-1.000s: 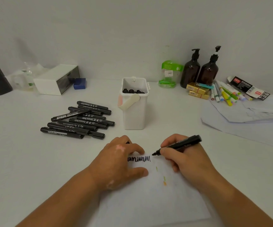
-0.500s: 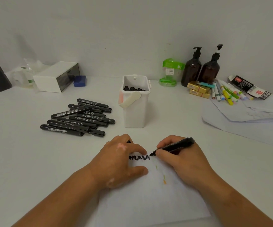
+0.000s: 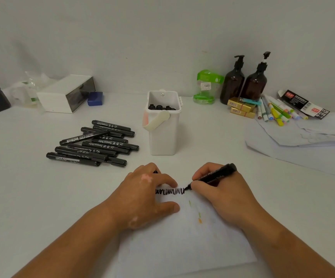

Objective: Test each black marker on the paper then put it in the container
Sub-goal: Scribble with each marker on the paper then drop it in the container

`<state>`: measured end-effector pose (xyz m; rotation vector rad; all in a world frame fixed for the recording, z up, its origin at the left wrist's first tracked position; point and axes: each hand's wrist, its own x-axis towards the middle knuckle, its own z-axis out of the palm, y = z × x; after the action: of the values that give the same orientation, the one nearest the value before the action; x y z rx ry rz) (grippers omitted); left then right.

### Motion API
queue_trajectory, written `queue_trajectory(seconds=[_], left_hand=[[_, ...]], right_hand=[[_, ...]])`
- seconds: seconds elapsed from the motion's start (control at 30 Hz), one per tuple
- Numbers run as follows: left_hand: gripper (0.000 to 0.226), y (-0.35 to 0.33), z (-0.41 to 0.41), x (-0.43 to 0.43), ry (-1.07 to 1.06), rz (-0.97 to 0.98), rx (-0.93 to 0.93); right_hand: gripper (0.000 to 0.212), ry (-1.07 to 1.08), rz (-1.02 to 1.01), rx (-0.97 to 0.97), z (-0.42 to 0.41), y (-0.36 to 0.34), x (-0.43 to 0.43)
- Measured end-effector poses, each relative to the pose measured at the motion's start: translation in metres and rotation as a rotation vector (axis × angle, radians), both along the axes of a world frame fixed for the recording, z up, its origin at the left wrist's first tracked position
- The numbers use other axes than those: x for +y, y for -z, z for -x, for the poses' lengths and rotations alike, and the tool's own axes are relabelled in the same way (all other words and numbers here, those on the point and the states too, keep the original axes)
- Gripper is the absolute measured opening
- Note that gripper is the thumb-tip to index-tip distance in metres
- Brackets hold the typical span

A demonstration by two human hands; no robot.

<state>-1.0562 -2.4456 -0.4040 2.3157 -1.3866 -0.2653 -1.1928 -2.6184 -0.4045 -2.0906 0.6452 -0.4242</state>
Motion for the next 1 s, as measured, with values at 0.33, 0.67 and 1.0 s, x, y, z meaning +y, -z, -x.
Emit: queue_trajectory(seconds=[0.33,0.67,1.0], left_hand=[[0.049,-0.002,0.0,0.0,0.003,0.001,-0.003],[0.049,-0.004,0.001,0.0,0.005,-0.009,0.017],[0.054,-0.008,-0.004,0.002,-0.091,0.225,0.208]], right_hand=[[0.008,0.018,-0.004,-0.007,0.0,-0.001,-0.001],[0.004,-0.001,-0.023,0.014,0.0,-0.003,-0.001],[0.009,0.112,-0.427,-0.324,0.002,-0.009,-0.014]])
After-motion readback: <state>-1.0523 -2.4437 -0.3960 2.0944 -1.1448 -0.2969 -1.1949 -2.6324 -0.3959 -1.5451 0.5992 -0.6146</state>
